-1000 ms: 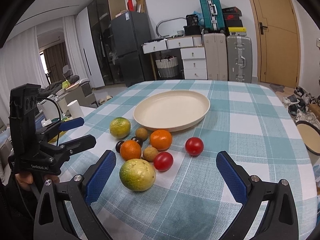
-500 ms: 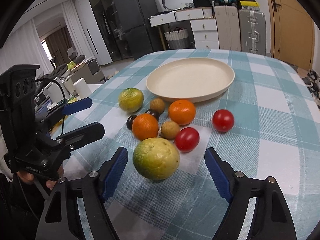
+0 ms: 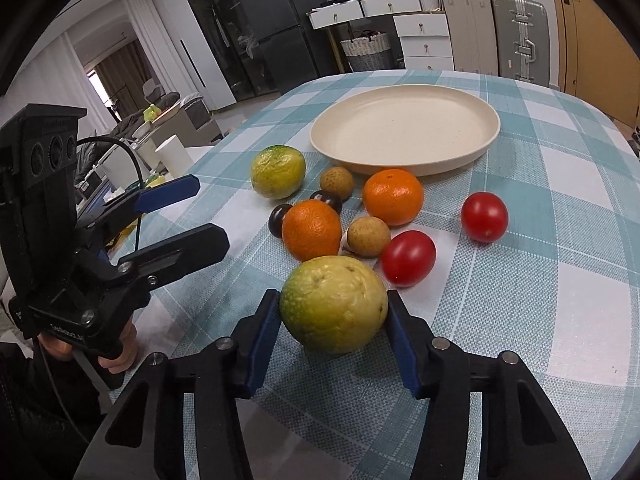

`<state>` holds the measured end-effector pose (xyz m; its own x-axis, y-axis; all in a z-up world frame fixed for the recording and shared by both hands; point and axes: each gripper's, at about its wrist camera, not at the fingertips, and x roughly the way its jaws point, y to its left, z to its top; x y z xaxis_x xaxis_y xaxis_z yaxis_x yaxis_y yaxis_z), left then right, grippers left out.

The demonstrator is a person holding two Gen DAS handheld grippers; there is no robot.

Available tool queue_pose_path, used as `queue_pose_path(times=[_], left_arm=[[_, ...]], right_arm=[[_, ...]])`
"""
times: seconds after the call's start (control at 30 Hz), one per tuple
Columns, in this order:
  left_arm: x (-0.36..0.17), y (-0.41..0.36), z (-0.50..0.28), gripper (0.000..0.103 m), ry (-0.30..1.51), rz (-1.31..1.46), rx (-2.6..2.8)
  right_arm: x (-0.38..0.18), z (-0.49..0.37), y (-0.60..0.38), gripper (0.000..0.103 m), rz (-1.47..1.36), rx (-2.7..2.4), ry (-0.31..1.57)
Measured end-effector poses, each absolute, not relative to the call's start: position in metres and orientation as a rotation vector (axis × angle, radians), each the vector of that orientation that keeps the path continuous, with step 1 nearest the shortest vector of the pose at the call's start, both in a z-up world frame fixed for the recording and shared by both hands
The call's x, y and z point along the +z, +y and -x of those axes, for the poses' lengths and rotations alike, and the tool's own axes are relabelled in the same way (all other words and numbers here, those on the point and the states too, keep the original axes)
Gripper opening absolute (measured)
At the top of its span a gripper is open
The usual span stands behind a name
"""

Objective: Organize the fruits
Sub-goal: 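Close the right gripper around the large yellow-green citrus, then lift the yellow-green citrus with the right gripper while the left gripper grasps an orange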

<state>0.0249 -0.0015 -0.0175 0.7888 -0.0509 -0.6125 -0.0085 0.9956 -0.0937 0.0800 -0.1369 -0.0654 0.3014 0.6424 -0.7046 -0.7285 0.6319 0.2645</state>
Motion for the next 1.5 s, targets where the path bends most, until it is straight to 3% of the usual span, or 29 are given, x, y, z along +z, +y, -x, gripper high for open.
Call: queue_pose_path(times=[0.33, 0.5, 0.6, 1.13, 1.5], left_arm=[[-0.02, -0.022, -0.038, 0.099, 0.677, 0.066, -0.131], [-0.023, -0.035, -0.047, 0.072, 0.698, 0.055, -0.193], [-0.025, -0.039, -0.053, 0.061, 0.717, 0.056, -0.207], [-0.034, -0.053, -0.079, 0.06, 0.781, 0.012, -0.194], [-0.032, -0.051, -0.077, 0.055, 0.794, -0.002, -0.189]], right_arm=[[-0.045, -0.081, -0.17, 0.052, 0.046, 0.867, 0.758], [-0.043, -0.088, -0.181, 0.052, 0.012, 0.845, 0.766], [-0.043, -0.089, -0.181, 0.052, 0.009, 0.844, 0.771], [-0.05, -0.084, -0.186, 0.048, 0.023, 0.86, 0.81], [-0.063, -0.061, -0.203, 0.053, 0.024, 0.823, 0.85]])
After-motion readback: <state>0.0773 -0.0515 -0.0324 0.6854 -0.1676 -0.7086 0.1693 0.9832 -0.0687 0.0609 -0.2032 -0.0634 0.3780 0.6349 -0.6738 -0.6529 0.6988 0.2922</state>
